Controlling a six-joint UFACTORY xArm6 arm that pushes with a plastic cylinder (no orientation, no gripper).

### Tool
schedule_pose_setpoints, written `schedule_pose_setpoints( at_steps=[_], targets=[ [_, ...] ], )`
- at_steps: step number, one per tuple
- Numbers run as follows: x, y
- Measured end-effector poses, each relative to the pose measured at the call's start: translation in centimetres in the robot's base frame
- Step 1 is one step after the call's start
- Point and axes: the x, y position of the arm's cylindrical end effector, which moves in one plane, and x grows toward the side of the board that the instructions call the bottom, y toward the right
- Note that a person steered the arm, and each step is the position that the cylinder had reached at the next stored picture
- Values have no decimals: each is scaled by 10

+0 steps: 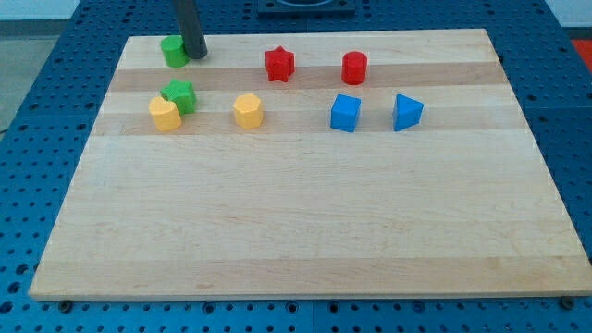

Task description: Nudge the green star and the yellow heart left a bit

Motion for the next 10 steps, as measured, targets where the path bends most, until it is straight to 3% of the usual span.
schedule_pose_setpoints(
  at_steps=[3, 7, 10],
  targets=[
    [-2, 46],
    [-41, 49],
    [-44, 51]
  ],
)
